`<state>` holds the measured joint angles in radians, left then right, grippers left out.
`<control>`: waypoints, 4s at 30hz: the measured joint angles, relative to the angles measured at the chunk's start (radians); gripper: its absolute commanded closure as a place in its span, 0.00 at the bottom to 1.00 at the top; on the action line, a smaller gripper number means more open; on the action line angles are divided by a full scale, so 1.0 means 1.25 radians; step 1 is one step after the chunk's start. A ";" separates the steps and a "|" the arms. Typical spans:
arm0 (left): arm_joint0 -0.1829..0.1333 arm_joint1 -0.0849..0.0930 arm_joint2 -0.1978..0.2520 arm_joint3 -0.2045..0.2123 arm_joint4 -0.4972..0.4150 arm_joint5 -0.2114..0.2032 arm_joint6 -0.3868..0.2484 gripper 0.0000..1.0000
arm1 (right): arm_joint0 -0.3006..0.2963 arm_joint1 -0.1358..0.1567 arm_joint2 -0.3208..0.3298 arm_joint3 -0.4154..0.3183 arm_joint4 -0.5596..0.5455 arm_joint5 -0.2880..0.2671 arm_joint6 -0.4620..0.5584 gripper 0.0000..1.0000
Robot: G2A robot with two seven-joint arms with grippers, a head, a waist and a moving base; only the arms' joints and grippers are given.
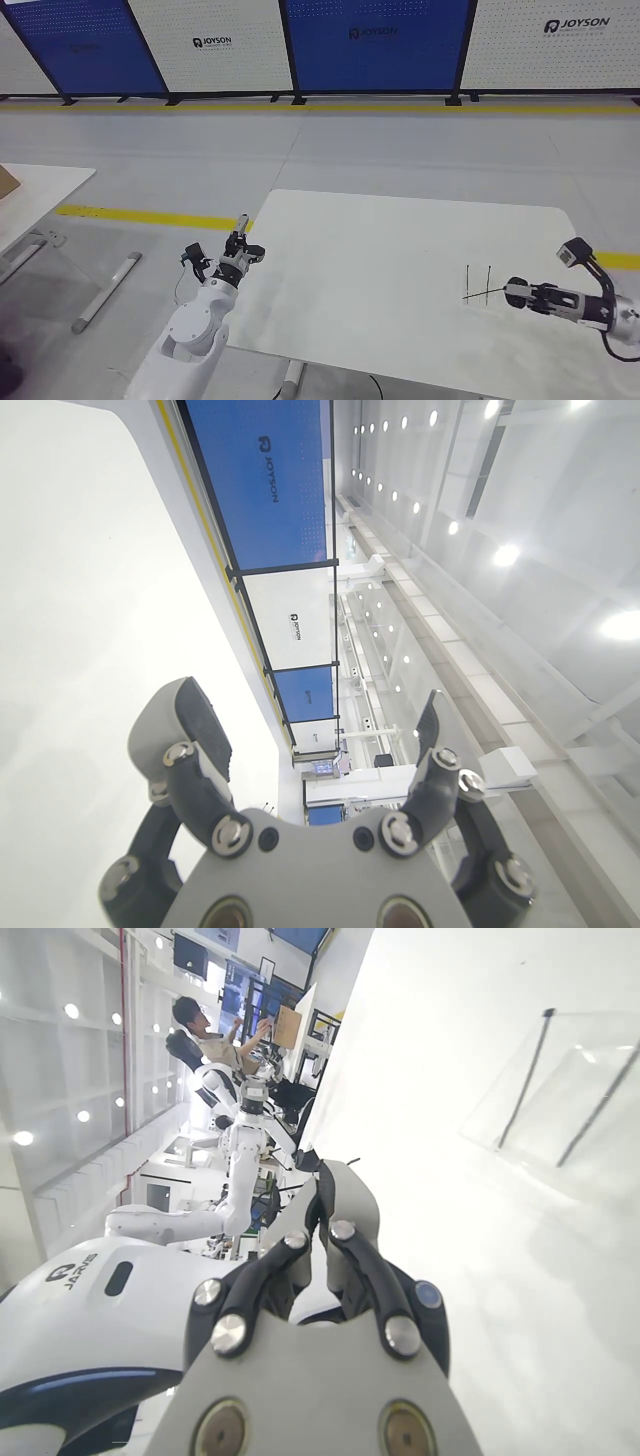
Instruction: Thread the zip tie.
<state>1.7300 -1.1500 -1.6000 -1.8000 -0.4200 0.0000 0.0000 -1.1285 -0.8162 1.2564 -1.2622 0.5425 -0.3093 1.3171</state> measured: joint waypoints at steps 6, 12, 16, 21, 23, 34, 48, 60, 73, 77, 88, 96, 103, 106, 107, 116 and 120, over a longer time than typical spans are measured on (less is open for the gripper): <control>0.000 0.000 0.000 0.000 0.000 0.000 0.000 0.00 | 0.042 -0.048 -0.114 -0.086 0.045 -0.024 -0.154 1.00; 0.000 0.000 0.000 0.000 0.000 0.000 0.000 0.00 | 0.131 -0.100 -0.245 -0.036 0.019 0.014 -0.241 1.00; 0.000 0.000 0.000 0.000 0.000 0.000 0.000 0.00 | 0.133 -0.100 -0.246 -0.034 0.021 0.013 -0.239 1.00; 0.000 0.000 0.000 0.000 0.000 0.000 0.000 0.00 | 0.133 -0.100 -0.246 -0.034 0.020 0.013 -0.239 1.00; 0.000 0.000 0.000 0.000 0.000 0.000 0.000 0.00 | 0.130 -0.100 -0.245 -0.033 0.022 0.014 -0.243 1.00; 0.006 -0.004 0.088 -0.063 0.107 -0.012 -0.052 0.00 | 0.060 -0.141 -0.203 -0.059 0.104 -0.024 -0.354 1.00; -0.007 -0.010 0.172 -0.080 0.178 0.009 -0.062 0.00 | 0.049 -0.160 -0.195 -0.032 0.064 -0.025 -0.346 1.00; -0.056 -0.010 0.259 -0.058 0.258 0.048 -0.197 0.00 | 0.062 -0.196 -0.262 -0.017 0.065 -0.025 -0.372 1.00; -0.095 -0.020 0.312 -0.037 0.250 0.061 -0.161 0.00 | 0.080 -0.218 -0.293 0.024 0.069 -0.025 -0.357 1.00; -0.105 -0.021 0.319 -0.029 0.187 0.078 -0.219 0.00 | 0.080 -0.218 -0.293 0.024 0.069 -0.025 -0.357 1.00; -0.153 -0.030 0.344 -0.003 0.043 0.117 -0.275 0.00 | 0.080 -0.218 -0.293 0.024 0.069 -0.025 -0.357 1.00; -0.158 -0.035 0.352 0.009 0.012 0.097 -0.239 0.00 | 0.029 -0.223 -0.267 -0.027 0.035 -0.025 -0.413 1.00; -0.180 -0.043 0.368 0.021 -0.039 0.047 -0.238 0.00 | 0.009 -0.232 -0.256 -0.037 0.024 -0.025 -0.405 1.00; -0.179 -0.043 0.368 0.021 -0.038 0.048 -0.237 0.00 | 0.009 -0.232 -0.257 -0.037 0.024 -0.025 -0.405 1.00; -0.179 -0.043 0.368 0.021 -0.038 0.048 -0.237 0.00 | 0.009 -0.232 -0.257 -0.037 0.024 -0.025 -0.405 1.00; -0.189 -0.046 0.381 0.023 -0.048 0.045 -0.234 0.00 | 0.009 -0.232 -0.257 -0.037 0.024 -0.025 -0.405 1.00; -0.210 -0.050 0.398 0.028 -0.054 0.045 -0.221 0.00 | 0.009 -0.232 -0.257 -0.037 0.024 -0.025 -0.405 1.00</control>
<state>1.4671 -1.2128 -1.1028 -1.7656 -0.4875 0.0563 -0.2764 -1.1170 -1.1064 0.9357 -1.3083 0.5724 -0.3400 0.8105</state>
